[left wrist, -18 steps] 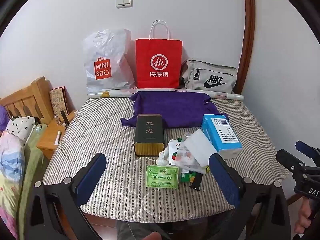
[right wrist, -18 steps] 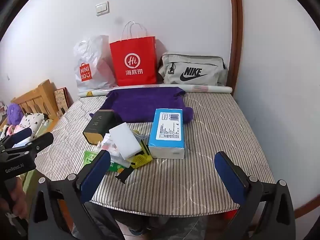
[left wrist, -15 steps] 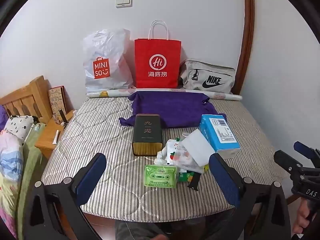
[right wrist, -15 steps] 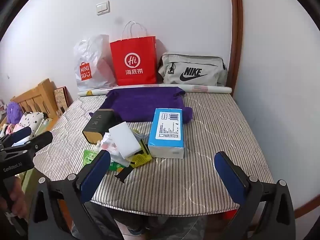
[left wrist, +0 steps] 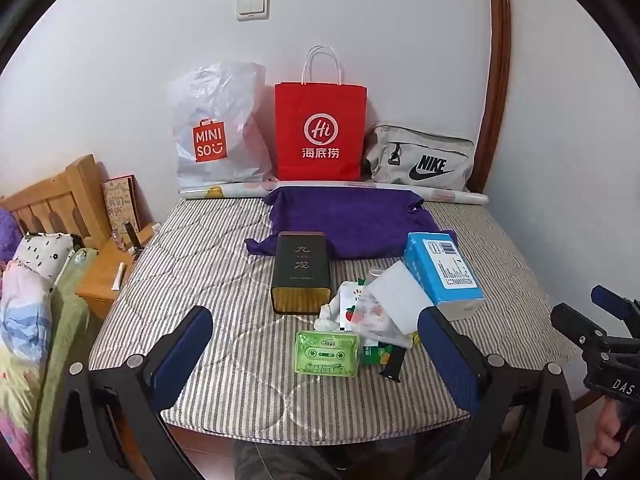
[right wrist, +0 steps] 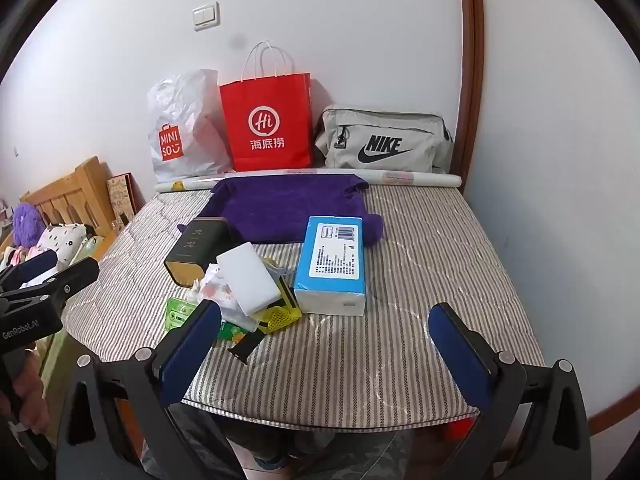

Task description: Organize soft objects

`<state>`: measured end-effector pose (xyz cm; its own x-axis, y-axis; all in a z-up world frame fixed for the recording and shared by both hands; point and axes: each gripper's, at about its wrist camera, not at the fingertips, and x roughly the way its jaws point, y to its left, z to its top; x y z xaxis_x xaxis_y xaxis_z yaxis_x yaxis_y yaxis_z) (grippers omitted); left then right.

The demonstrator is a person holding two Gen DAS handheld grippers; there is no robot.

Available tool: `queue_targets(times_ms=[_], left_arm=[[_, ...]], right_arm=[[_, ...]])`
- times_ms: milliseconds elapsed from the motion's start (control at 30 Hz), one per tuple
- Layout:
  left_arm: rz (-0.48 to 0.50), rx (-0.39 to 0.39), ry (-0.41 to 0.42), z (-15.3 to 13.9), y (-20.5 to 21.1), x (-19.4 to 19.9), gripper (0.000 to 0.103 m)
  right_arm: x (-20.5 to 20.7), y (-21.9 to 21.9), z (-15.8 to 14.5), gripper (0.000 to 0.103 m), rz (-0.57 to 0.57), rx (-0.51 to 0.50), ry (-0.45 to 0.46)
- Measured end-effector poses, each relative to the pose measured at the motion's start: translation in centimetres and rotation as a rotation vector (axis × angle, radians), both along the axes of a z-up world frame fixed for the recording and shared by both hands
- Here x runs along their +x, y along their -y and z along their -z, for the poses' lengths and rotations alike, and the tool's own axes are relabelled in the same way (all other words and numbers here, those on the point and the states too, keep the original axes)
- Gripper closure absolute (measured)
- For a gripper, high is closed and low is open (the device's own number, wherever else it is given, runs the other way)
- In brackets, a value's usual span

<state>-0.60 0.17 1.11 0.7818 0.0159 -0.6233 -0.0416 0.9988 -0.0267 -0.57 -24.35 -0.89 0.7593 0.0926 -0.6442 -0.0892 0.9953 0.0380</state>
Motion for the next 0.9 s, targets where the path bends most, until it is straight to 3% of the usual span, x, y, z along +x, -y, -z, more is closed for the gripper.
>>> queue_targets(times_ms=[900], left_arm=[[-0.009,0.011,0.007,0.22,-0.24,-0.55,0.000]], right_arm=[[-0.34,-0.36,-0.01,0.001,-0.017,-0.006,0.001]])
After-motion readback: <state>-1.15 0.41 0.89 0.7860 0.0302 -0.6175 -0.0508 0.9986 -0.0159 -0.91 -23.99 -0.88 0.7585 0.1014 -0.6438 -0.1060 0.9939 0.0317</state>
